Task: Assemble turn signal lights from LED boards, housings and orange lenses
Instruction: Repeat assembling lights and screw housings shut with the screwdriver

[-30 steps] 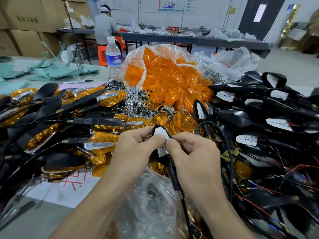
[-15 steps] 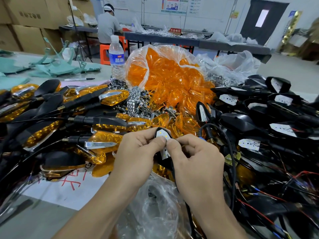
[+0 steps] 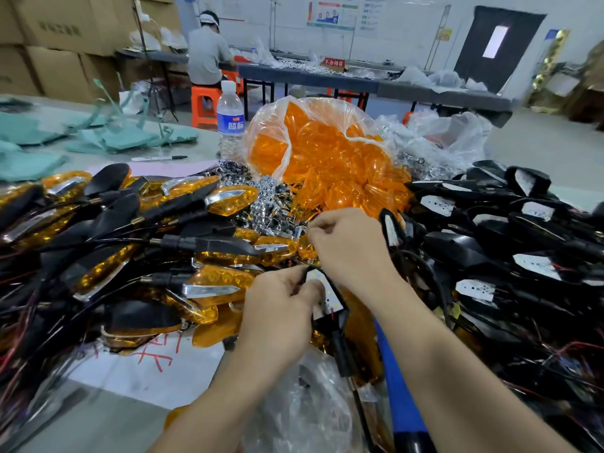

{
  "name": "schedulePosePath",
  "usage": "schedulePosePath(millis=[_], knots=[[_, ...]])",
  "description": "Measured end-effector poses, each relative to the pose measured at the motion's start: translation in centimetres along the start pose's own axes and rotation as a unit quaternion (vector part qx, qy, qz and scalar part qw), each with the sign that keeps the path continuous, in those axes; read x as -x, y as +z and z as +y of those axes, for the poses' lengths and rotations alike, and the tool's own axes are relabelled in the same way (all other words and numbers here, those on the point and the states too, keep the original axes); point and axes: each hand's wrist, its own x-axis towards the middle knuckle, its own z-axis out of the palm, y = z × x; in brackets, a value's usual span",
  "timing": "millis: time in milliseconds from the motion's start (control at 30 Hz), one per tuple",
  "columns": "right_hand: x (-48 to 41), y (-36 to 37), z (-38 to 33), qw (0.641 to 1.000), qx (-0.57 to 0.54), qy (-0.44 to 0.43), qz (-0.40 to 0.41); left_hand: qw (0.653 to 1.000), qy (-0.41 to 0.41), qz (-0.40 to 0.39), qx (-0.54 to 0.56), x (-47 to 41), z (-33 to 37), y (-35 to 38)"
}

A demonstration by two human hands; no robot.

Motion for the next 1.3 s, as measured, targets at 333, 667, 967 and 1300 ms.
schedulePosePath(millis=[333,667,967,1300], knots=[[-10.8,8.0,-3.5,0.966,0.179,-0.087,-0.165,0.998,-0.038,0.016,-0.055,-0.4,-0.8,0.4],[-12.7,9.9,-2.4,0.991,0.015,0.102,-0.08,0.998,-0.046,0.016,-0.051,-0.5,-0.7,0.2],[-0.9,-2.8,2.3,0.915,-0.379,0.123,-0.065,1.0,-0.026,0.012,-0.007,-0.1,-0.8,0.7],[10.0,-4.8,4.6,0.873,-0.47,0.124,-0.027,1.0,0.0,0.023,-0.014,-0.4,-1.3,0.5]])
